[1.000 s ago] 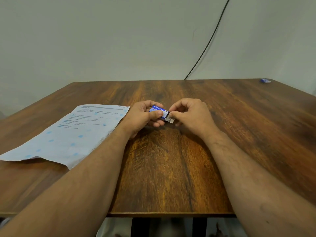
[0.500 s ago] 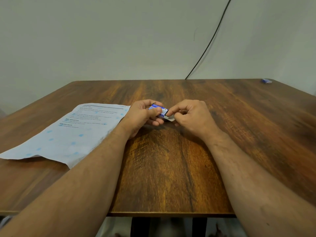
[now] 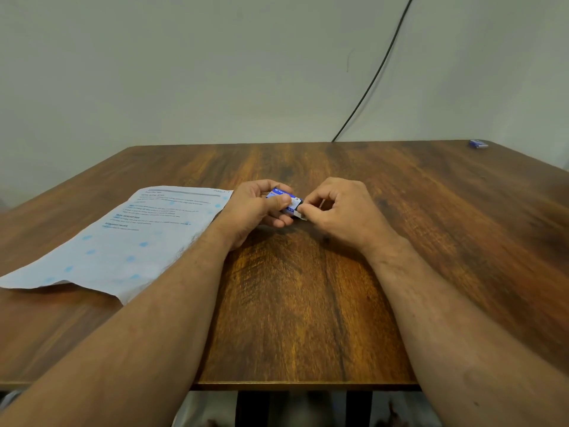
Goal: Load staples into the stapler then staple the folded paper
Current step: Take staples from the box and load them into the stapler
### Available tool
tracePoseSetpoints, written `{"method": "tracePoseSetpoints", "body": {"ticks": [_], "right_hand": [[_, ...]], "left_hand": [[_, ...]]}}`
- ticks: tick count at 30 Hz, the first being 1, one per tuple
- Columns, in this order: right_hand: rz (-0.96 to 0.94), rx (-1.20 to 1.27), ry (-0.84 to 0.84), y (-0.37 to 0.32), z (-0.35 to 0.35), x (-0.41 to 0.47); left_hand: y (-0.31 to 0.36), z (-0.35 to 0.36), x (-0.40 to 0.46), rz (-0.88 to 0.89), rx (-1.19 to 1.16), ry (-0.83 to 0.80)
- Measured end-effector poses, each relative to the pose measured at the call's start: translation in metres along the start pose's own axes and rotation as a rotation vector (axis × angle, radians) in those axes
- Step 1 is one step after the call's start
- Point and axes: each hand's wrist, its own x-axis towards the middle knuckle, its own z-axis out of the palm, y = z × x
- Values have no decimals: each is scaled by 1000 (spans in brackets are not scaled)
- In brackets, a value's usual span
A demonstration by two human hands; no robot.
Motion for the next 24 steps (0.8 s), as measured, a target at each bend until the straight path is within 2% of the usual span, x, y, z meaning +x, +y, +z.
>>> {"method": "tracePoseSetpoints", "body": {"ticks": [8,16,24], "right_hand": [[124,63,-69,1,-1,1],[108,102,15,0,3,1],[87,41,-74,2,2,3]], "left_hand": [[-3,1,2,6,57,-1],[-1,0,1,13,13,-7],[-2,1,2,5,55,-15]]}}
